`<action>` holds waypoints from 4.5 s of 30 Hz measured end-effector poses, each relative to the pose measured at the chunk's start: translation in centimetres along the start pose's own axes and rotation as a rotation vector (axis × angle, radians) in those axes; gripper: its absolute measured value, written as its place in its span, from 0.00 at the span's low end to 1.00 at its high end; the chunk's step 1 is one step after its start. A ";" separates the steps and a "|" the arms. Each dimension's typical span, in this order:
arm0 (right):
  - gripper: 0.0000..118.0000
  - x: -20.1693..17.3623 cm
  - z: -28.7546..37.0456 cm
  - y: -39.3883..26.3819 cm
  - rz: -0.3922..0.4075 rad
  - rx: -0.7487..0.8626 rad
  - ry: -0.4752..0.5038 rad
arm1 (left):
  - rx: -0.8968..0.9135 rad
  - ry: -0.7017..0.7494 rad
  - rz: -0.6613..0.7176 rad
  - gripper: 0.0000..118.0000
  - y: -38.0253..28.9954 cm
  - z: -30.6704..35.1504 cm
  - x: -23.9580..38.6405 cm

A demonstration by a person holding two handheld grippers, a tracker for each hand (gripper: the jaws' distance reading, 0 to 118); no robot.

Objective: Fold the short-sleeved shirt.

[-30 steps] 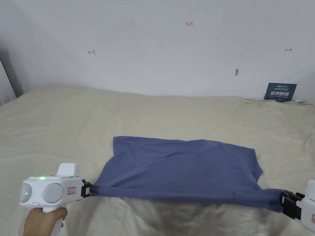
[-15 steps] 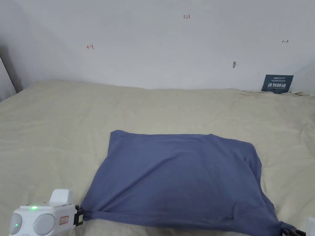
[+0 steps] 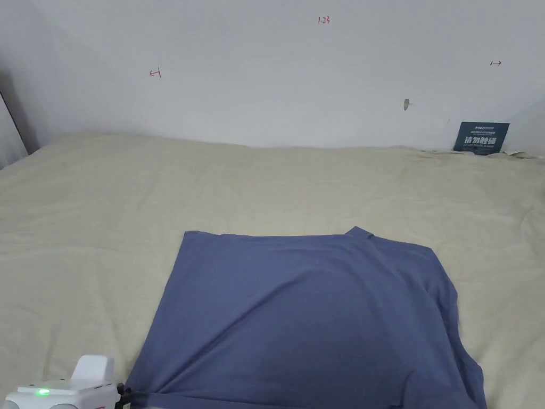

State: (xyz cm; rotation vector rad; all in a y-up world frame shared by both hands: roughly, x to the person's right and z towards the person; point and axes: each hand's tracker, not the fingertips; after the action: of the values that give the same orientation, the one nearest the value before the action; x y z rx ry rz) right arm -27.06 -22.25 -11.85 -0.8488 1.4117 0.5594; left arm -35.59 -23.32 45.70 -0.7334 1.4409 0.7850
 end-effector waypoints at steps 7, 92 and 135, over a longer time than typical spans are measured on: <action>0.01 0.6 -3.8 -0.5 -0.058 -0.120 -0.038 | -0.060 0.033 -0.033 0.01 -0.8 -1.6 1.0; 0.00 -9.5 9.0 10.8 0.160 0.653 -0.102 | -0.033 -0.019 0.070 0.09 2.9 2.2 2.0; 0.77 -1.3 -3.1 -0.1 -0.101 -0.088 -0.081 | -0.060 -0.081 0.109 0.01 2.5 2.6 2.2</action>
State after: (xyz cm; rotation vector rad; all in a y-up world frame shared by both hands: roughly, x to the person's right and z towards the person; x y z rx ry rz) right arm -29.05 -24.57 -10.39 -0.9527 1.2709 0.5757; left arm -36.25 -19.72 43.61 -0.6654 1.3980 0.9349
